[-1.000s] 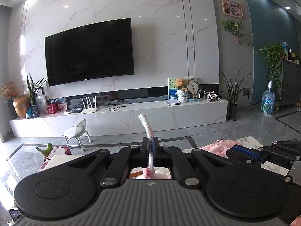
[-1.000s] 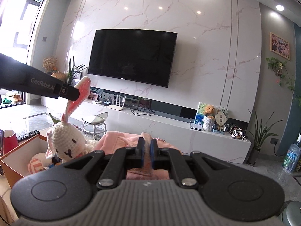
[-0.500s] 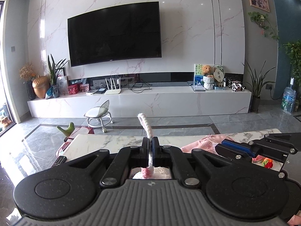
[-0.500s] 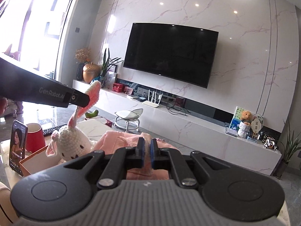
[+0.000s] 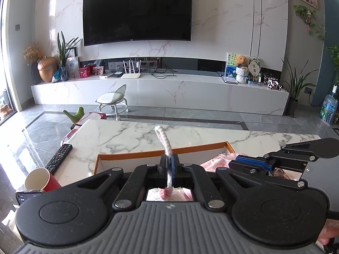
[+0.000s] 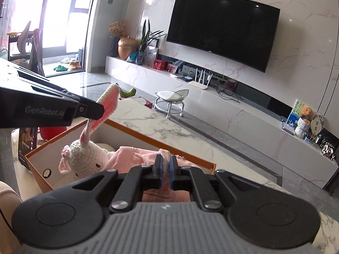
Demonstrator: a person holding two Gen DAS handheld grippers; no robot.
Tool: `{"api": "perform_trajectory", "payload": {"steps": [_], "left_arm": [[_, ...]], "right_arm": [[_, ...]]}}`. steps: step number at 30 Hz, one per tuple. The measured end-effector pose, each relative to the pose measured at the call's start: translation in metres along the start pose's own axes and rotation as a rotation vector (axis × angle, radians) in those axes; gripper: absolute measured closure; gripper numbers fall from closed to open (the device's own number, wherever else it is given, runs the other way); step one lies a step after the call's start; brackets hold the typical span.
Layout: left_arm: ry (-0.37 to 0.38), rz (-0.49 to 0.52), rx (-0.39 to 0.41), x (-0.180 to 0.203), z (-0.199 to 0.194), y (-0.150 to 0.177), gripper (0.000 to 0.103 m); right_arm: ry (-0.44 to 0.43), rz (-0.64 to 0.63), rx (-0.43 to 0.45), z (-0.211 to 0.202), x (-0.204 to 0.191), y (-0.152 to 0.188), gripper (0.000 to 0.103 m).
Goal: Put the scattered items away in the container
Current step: 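Lower the bunny and pink cap into the cardboard box with both tools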
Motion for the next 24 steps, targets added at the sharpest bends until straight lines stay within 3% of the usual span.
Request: {"api": "perform_trajectory", "payload": {"steps": [12,24], "left_arm": [[-0.003,-0.032,-0.093,-0.026,0.022,0.014,0.100],[-0.031,-0.022,-0.200,-0.039,0.040,0.037,0.099]], "right_arm": [[-0.079,-0.034,-0.160,0.066,0.001,0.016,0.097],[-0.144,-0.156,-0.322,0.117,-0.003,0.034,0.097]]}}
Point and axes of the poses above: each gripper's, at about its wrist camera, not at the fingertips, and z roughly the way its jaws point, x to its right, y to its underside, the point moved 8 cm from there along z, roughly the way its jaws point, and after that the axes turned 14 degrees about -z, right-handed, at the moved point
